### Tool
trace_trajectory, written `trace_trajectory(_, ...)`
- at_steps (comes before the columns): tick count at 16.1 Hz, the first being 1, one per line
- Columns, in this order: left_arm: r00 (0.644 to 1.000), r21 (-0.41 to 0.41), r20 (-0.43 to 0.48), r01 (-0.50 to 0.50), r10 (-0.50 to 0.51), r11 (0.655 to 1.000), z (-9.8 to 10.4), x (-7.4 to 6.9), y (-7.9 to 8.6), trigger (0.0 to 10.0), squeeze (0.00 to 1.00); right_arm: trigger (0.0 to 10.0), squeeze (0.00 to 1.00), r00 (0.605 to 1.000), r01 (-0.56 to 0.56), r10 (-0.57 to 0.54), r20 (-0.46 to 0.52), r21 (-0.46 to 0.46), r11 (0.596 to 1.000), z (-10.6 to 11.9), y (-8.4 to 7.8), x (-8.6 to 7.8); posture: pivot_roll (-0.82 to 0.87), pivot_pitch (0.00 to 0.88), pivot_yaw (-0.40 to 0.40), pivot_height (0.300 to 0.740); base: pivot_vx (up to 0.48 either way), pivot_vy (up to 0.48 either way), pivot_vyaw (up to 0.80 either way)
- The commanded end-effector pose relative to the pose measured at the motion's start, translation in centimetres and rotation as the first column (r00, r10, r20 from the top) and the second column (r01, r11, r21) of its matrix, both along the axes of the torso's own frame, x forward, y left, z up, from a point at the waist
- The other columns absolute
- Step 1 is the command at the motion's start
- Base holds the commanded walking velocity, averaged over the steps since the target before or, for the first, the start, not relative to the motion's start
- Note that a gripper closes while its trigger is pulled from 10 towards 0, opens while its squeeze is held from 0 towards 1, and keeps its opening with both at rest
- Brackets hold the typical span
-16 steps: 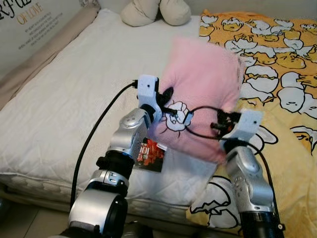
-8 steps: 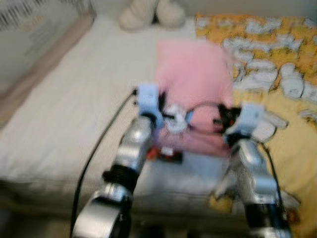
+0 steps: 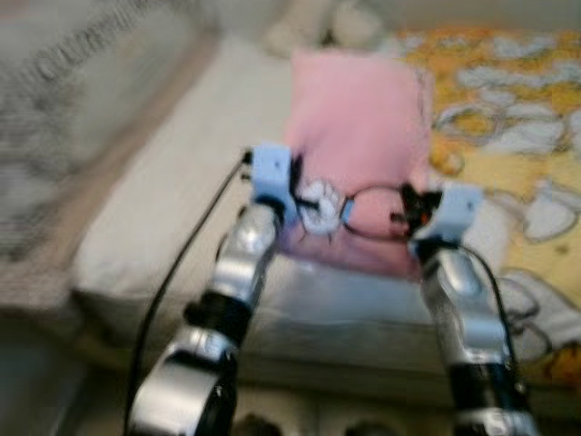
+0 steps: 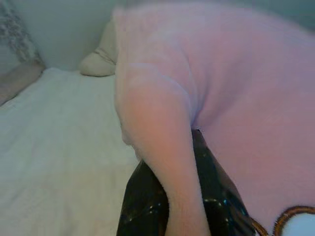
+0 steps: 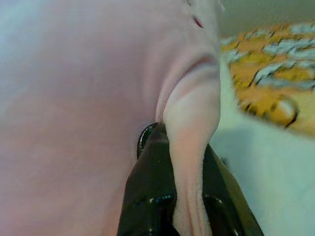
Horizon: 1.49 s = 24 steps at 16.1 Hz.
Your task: Clean up the room
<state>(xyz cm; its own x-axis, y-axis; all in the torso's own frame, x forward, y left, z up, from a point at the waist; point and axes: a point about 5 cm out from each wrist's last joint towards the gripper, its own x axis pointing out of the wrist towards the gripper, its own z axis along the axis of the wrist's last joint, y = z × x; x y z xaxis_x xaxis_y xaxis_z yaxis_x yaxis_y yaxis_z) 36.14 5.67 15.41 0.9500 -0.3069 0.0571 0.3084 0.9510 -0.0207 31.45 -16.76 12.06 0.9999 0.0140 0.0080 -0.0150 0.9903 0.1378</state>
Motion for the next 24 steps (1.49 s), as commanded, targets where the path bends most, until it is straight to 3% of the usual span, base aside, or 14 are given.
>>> trace_trajectory(1, 0.998, 0.008, 0.040, -0.042, 0.042, 0.999, 0.9, 0.5, 1.2, 10.0, 0.00, 10.0, 0.00, 0.999, 0.012, -0.012, 0.039, -0.008, 1.000, 0.7, -0.1, 0.2, -0.17, 0.000, 0.062, 0.740, 0.000, 0.476, 0.58)
trace_trajectory(9, 0.999, 0.077, 0.002, 0.037, -0.037, 0.996, 0.5, 1.0, 0.8, 10.0, 0.00, 10.0, 0.00, 0.999, 0.010, -0.009, 0.039, -0.018, 1.000, 0.0, 0.1, -0.2, -0.17, 0.000, 0.068, 0.740, 0.000, 0.461, 0.00)
trace_trajectory(11, 1.000, 0.093, -0.012, 0.020, -0.019, 0.996, 0.2, 1.1, 0.9, 10.0, 0.00, 10.0, 0.00, 0.999, 0.013, -0.013, 0.040, -0.019, 1.000, -0.1, 0.1, -0.3, -0.17, 0.000, 0.070, 0.740, 0.000, 0.000, 0.00)
trace_trajectory(13, 0.999, 0.024, -0.029, 0.039, -0.039, 0.999, 0.2, 1.1, 0.9, 10.0, 0.00, 10.0, 0.00, 0.999, 0.017, -0.017, 0.039, -0.019, 1.000, -0.2, 0.1, -0.4, -0.17, 0.000, 0.071, 0.740, 0.414, 0.000, 0.00)
trace_trajectory(16, 1.000, 0.077, -0.012, 0.030, -0.029, 0.997, 0.2, 1.1, 0.9, 10.0, 0.00, 10.0, 0.00, 0.999, 0.021, -0.020, 0.035, -0.020, 1.000, -0.5, 0.1, -0.7, -0.18, 0.000, 0.069, 0.740, 0.465, 0.000, 0.00)
trace_trajectory(24, 1.000, 0.096, -0.010, 0.031, -0.030, 0.995, 0.1, 1.2, 0.9, 10.0, 0.00, 10.0, 0.00, 0.999, 0.025, -0.024, 0.030, -0.024, 0.999, -0.7, 0.1, -0.6, -0.17, 0.000, 0.068, 0.740, 0.473, 0.000, 0.00)
